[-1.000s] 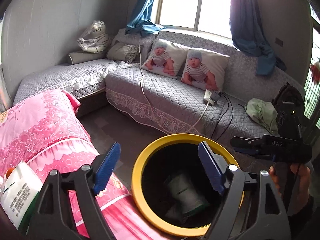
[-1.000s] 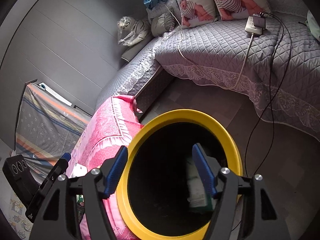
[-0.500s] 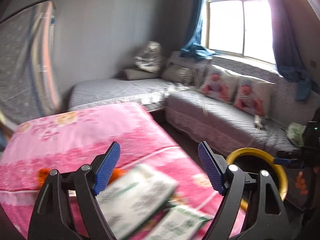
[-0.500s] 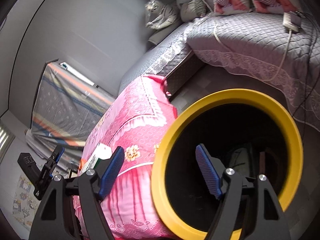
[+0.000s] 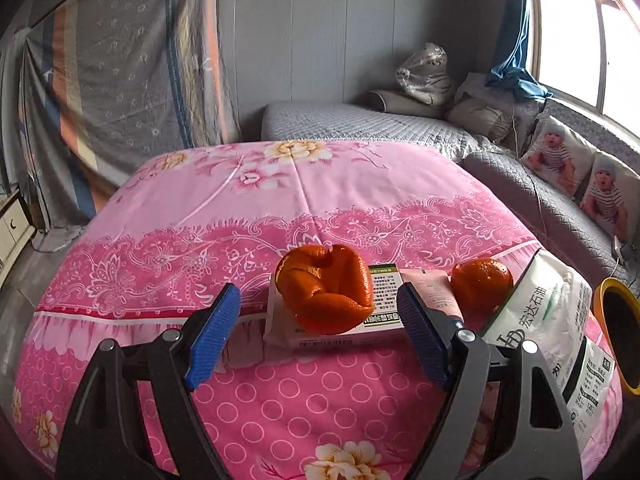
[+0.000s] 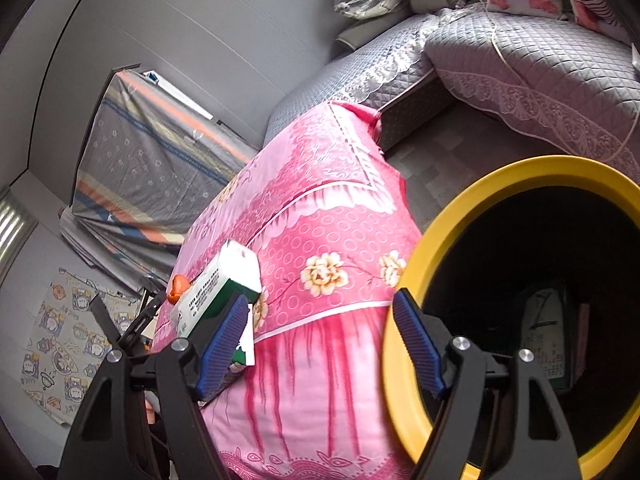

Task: Collect trash
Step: 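Grasp the orange peel on the bed with the left tool, then grasp the white medicine box with the right tool and lift it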

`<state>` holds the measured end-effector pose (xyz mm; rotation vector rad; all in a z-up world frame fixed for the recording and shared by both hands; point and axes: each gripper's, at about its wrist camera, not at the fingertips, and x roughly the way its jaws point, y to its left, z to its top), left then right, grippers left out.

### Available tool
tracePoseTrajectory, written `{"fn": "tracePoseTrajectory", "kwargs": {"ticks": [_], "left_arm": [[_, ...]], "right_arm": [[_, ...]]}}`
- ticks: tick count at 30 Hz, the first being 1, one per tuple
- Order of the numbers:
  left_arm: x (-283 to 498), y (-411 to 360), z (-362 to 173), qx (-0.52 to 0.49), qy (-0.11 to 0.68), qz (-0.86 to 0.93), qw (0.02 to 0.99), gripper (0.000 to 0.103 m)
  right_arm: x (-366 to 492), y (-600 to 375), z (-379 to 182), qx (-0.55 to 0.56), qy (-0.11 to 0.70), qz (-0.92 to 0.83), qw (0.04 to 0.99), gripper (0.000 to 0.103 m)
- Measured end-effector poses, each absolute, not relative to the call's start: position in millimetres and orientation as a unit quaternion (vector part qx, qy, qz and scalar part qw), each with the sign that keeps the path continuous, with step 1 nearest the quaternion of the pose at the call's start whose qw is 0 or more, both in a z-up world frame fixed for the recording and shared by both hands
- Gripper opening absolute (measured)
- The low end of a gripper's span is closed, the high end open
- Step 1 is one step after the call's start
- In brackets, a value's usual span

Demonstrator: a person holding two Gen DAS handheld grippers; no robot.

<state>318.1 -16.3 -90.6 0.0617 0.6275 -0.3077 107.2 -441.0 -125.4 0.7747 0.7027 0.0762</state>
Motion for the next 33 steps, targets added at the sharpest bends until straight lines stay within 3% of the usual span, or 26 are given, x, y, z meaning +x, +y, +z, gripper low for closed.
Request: {"fn": "tracePoseTrajectory", "kwargs": {"ticks": [10,13,15,22,27,33], "left_arm": [[360,-26,-110,0.039,0.356,-0.157,0.920,0.074],[368,-24,-114,0.029,0.367,-0.161,0.916,0.063],[368,-24,-114,0.030,0.362,-0.153,0.919,0.047],[360,-16,-103,0.028,0.340,-0.148,0.928,0.037],[348,-4,-91,0.013,0.317,-0.156,0.935,0.036],[315,18,-69,-0.010,0.283,-0.166,0.945,0.036]], "right_arm": [[120,-424,-127,0.357,0.347,0.051,0.866,0.072],[120,-426,-129,0.361,0.350,0.050,0.863,0.072],[117,-428,-130,0.362,0.350,0.048,0.863,0.072],[118,-418,-118,0.331,0.346,0.065,0.875,0.072],[133,-376,-89,0.231,0.343,0.106,0.904,0.072],[173,-271,-43,-0.004,0.332,0.215,0.918,0.072]]}}
